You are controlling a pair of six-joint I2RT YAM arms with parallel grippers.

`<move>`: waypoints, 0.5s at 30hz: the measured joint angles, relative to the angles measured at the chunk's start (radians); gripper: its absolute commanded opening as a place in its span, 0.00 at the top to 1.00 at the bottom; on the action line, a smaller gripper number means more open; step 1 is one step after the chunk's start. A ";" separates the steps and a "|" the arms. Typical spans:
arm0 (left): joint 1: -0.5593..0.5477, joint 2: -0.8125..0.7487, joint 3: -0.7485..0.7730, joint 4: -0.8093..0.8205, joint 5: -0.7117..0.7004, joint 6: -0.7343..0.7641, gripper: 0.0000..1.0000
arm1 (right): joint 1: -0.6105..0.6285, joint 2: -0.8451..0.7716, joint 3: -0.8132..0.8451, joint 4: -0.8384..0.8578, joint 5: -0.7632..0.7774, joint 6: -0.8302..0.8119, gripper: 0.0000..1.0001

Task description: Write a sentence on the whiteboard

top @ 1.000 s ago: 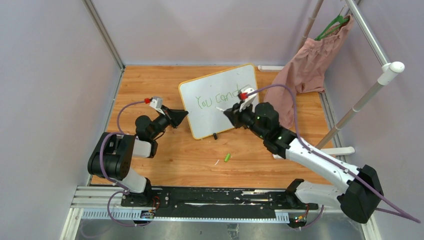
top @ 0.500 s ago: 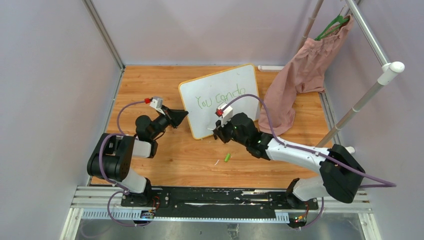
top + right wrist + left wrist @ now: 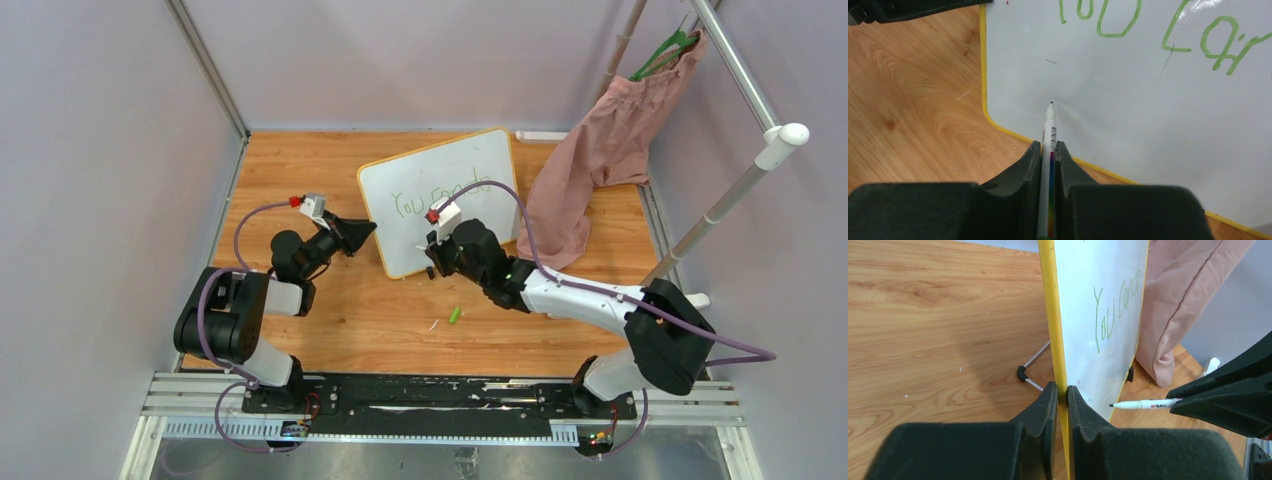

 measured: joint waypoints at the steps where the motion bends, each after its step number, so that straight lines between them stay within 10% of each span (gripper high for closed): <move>1: 0.000 0.000 0.000 0.000 0.000 0.000 1.00 | 0.000 0.000 0.000 0.004 0.004 0.000 1.00; 15: 0.000 0.000 0.000 0.000 0.000 0.000 1.00 | 0.018 -0.005 0.000 0.092 0.078 0.001 1.00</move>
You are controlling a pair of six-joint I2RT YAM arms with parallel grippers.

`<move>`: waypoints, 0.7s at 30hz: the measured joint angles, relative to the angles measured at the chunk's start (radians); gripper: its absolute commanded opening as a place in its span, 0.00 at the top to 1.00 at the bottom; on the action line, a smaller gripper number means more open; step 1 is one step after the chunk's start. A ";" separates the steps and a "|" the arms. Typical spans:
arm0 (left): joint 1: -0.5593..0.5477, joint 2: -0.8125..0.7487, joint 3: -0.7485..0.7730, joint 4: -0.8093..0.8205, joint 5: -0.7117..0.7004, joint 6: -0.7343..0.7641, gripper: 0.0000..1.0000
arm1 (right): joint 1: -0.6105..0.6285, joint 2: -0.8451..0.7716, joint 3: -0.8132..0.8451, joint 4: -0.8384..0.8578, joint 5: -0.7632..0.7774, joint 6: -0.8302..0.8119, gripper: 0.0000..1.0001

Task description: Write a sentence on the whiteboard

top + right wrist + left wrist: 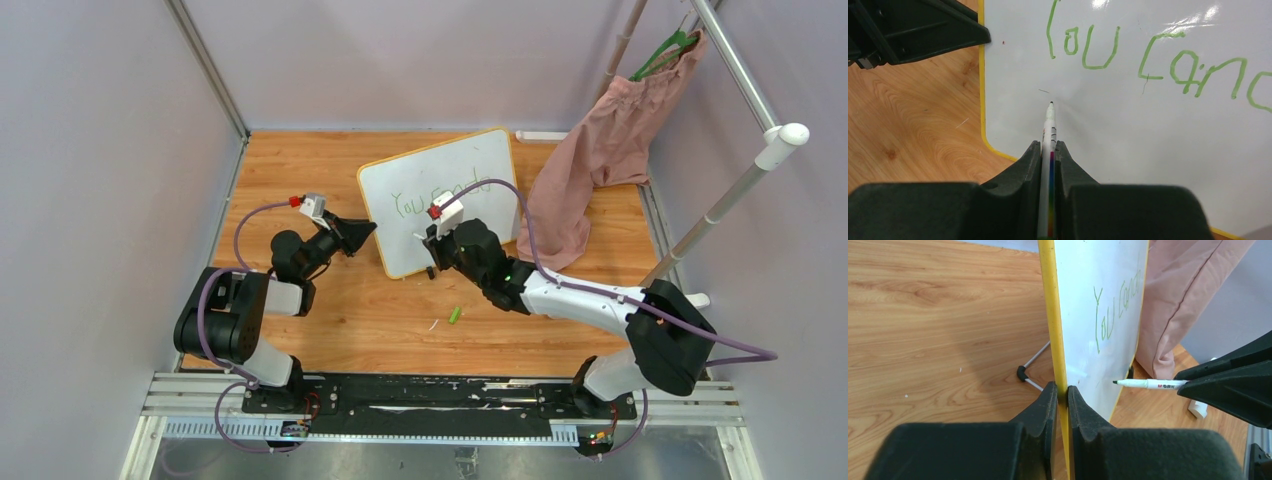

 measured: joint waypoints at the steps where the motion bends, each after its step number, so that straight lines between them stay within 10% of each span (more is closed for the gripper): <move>1: 0.000 0.000 0.000 0.000 0.000 0.000 1.00 | 0.000 0.000 0.000 0.003 0.002 0.000 1.00; 21: 0.000 0.000 0.000 -0.001 -0.001 0.000 1.00 | 0.000 0.041 0.000 0.016 0.044 0.008 1.00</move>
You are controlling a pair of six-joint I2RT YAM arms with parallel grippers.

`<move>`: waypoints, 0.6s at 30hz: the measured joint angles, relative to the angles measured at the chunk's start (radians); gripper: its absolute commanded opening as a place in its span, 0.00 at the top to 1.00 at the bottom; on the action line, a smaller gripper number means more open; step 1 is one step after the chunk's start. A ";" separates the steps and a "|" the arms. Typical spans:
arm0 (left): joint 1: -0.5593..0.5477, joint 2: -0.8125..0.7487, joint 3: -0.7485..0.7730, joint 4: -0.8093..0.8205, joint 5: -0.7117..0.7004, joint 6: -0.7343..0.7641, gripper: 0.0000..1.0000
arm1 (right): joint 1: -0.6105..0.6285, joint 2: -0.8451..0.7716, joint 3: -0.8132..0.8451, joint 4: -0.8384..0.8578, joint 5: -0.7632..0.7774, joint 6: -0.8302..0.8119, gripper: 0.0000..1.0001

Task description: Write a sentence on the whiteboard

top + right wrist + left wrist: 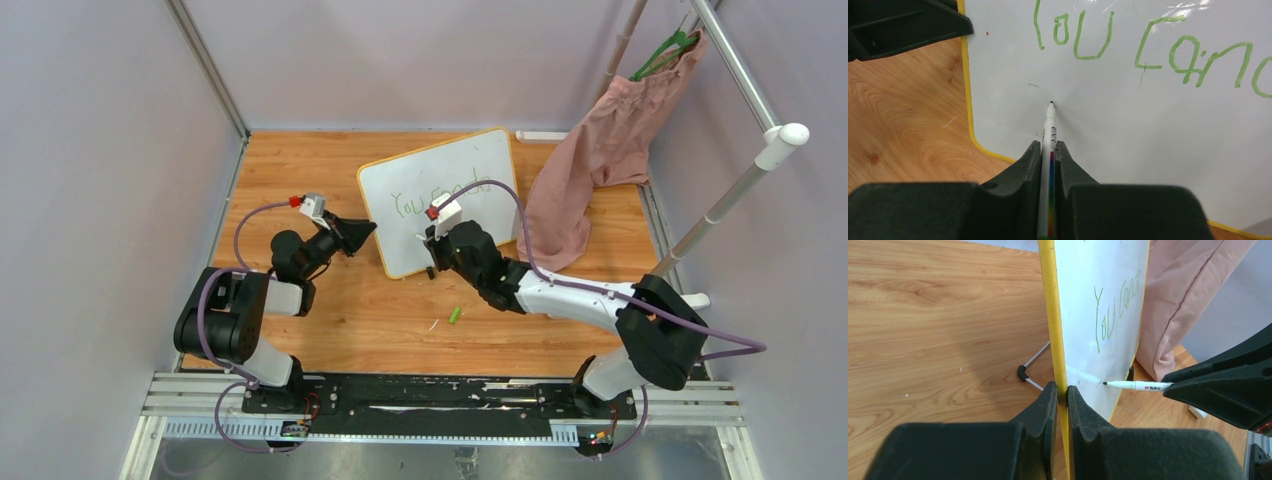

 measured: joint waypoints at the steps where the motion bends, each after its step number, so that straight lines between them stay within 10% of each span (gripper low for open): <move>1: 0.000 0.000 0.000 -0.002 0.000 0.000 1.00 | 0.001 0.001 0.000 0.001 0.001 0.001 1.00; 18: 0.000 0.000 0.000 -0.003 -0.003 0.000 1.00 | 0.006 0.008 -0.003 0.007 0.009 0.030 1.00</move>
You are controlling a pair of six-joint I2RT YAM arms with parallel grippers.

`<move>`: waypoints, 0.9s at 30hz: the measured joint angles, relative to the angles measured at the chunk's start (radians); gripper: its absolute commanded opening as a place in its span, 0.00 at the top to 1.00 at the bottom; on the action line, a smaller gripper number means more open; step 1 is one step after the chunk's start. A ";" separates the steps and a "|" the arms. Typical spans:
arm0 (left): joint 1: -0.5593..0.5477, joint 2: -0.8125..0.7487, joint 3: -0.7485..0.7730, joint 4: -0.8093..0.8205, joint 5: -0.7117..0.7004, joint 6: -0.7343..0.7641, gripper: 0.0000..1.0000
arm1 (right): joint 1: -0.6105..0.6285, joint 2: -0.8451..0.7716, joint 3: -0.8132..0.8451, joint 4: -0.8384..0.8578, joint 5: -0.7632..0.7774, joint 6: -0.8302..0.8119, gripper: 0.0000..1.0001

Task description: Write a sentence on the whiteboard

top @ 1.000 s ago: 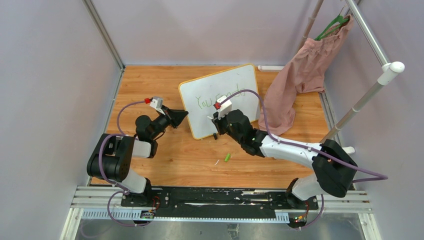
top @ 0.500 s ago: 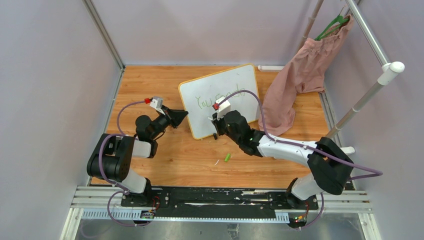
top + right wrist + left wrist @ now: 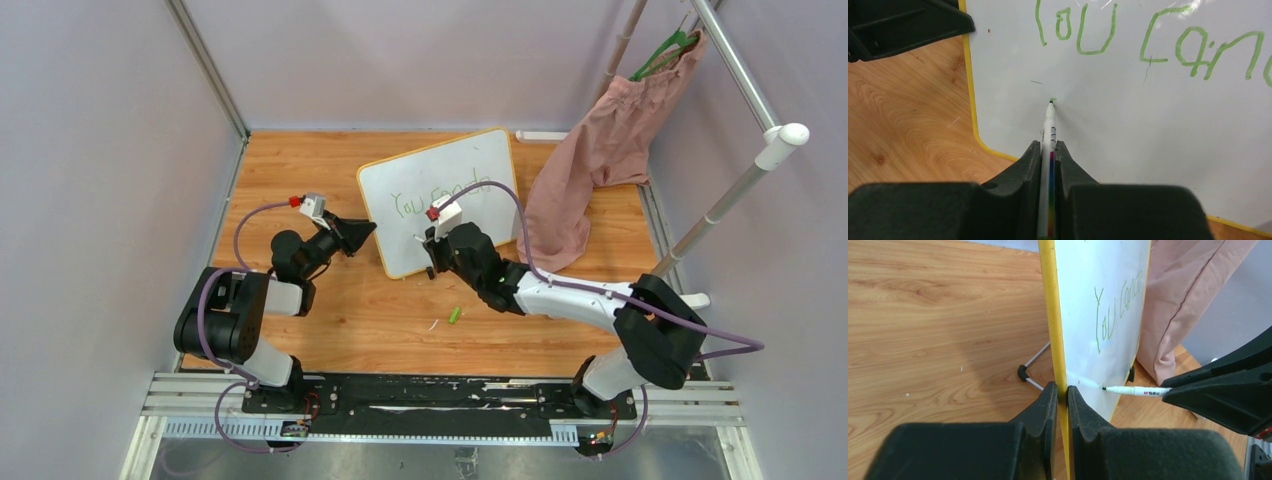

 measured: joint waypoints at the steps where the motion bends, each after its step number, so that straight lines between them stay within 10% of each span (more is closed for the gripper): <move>1: 0.000 0.000 0.000 0.000 0.000 0.000 1.00 | 0.000 0.000 -0.003 0.001 0.000 0.002 1.00; 27: 0.000 0.000 0.000 0.000 0.000 -0.001 1.00 | 0.015 -0.047 -0.083 -0.042 0.081 0.029 1.00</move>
